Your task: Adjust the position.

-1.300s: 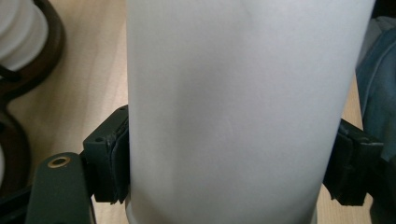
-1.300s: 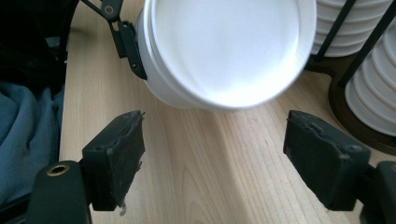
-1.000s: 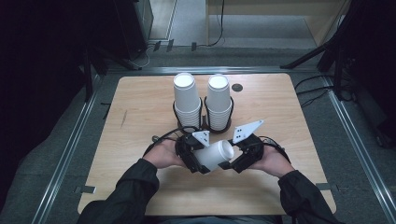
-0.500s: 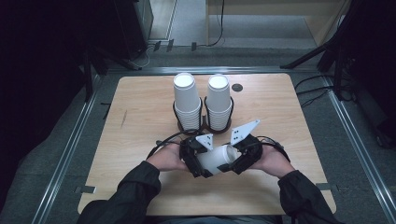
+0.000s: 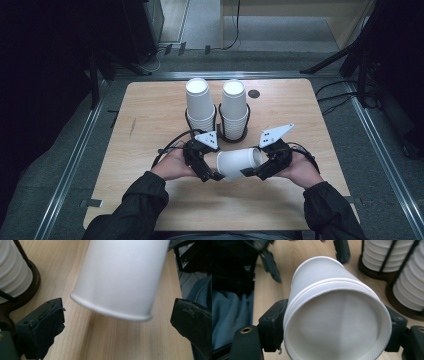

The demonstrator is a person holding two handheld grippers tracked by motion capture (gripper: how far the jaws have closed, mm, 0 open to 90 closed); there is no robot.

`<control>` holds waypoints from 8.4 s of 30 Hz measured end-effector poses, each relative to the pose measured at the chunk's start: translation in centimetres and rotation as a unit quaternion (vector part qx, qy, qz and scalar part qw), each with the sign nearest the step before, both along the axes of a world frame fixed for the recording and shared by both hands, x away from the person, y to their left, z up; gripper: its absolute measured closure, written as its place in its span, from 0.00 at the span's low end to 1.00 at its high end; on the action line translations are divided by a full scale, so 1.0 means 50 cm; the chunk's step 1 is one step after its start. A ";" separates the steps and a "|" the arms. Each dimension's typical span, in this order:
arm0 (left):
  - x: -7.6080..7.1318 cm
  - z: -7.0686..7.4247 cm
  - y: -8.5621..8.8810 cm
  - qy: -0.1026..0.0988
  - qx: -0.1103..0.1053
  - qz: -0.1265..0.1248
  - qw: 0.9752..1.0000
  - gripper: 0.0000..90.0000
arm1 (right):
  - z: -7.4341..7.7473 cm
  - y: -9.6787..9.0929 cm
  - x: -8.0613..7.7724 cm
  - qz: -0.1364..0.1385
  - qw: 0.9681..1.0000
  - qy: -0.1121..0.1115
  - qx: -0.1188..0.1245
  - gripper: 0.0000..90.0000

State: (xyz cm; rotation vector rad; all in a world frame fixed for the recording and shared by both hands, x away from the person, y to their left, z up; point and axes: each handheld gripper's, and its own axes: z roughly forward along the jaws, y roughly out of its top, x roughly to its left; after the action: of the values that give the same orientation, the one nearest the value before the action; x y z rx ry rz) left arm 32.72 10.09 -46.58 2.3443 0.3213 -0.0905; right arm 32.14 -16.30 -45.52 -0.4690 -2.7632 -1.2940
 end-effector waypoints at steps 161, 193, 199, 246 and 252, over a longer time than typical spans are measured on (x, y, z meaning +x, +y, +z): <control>0.008 0.022 0.011 0.021 -0.008 0.038 0.999 0.00 | -0.009 0.046 0.003 0.031 0.999 -0.025 -0.010 0.25; -0.008 0.038 0.025 0.040 -0.157 0.061 0.985 0.00 | 0.006 0.060 0.005 0.049 0.997 -0.021 0.062 0.25; -0.007 0.043 0.037 0.043 -0.182 0.057 0.981 0.11 | 0.006 0.066 0.002 0.055 0.996 -0.021 0.065 0.25; 0.027 0.051 0.012 0.010 0.018 0.028 0.999 0.17 | -0.017 0.017 -0.010 -0.016 1.000 -0.006 -0.002 0.18; 0.022 0.046 0.004 -0.002 0.046 0.019 0.999 0.17 | -0.023 0.023 -0.012 -0.010 1.000 -0.019 -0.006 0.20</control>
State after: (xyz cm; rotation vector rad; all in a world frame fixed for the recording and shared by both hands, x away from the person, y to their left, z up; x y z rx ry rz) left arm 33.80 10.27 -44.26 2.4271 0.3753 -0.0536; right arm 31.55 -15.14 -46.67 -0.4782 -2.8054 -1.3038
